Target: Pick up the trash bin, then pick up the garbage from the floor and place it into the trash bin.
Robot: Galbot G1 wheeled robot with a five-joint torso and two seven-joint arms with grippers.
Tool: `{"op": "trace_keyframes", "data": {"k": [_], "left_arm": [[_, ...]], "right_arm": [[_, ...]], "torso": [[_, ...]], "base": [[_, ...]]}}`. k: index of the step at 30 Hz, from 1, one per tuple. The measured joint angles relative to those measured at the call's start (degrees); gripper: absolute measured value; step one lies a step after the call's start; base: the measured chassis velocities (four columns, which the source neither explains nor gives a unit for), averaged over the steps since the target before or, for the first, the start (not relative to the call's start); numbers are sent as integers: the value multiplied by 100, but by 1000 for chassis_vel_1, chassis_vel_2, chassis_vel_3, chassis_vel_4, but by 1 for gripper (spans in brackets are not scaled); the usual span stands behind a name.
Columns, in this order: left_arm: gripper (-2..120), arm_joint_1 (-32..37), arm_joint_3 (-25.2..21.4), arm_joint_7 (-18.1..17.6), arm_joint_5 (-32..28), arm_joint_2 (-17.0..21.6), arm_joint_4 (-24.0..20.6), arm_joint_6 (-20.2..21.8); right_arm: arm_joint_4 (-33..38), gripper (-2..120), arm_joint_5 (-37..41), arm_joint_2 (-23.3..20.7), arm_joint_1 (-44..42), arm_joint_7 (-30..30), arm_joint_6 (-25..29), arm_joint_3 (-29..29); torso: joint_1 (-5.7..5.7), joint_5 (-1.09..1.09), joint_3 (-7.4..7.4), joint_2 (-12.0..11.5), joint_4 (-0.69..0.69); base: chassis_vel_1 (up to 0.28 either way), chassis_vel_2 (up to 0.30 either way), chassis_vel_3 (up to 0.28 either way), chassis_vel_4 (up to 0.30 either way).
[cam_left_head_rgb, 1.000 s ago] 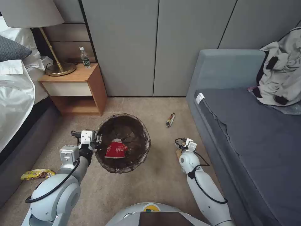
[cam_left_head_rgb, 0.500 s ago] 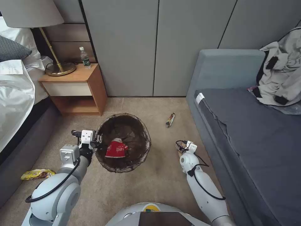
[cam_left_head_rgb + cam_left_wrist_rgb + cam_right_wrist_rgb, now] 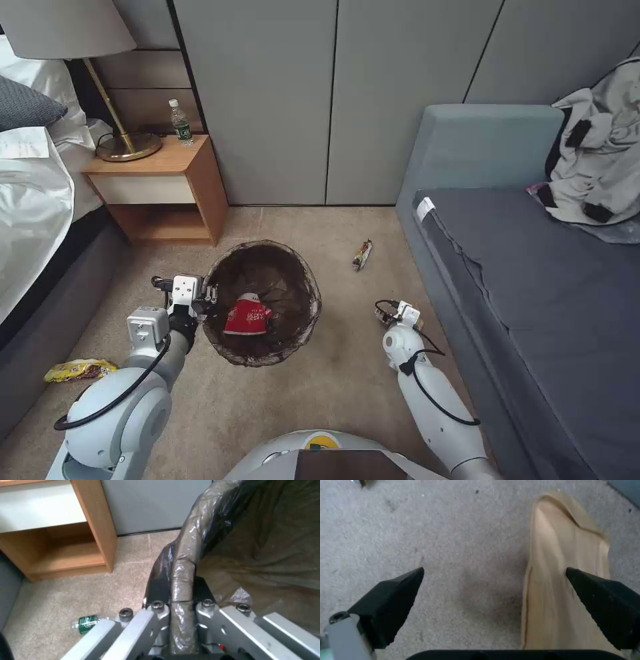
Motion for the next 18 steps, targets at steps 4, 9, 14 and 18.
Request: {"op": "trace_keyframes", "data": {"k": [4, 9, 14, 18], "left_arm": [[3, -16, 5, 15, 8, -4, 0, -3], [3, -28, 7, 38, 13, -5, 0, -5], [3, -35, 16, 81, 34, -13, 0, -14], [3, -36, 16, 87, 36, -7, 4, -18]], "right_arm": [[269, 100, -1, -50, -78, 14, -67, 24], [481, 100, -8, -77, -139, 26, -161, 73], [548, 100, -23, -84, -157, 26, -241, 134], [428, 100, -49, -76, -133, 15, -239, 137]], "torso": [[0, 0, 0, 0, 0], [0, -1, 0, 0, 0], [0, 0, 0, 0, 0], [0, 0, 0, 0, 0]], "base": [[0, 0, 0, 0], [0, 0, 0, 0], [0, 0, 0, 0], [0, 0, 0, 0]]}}
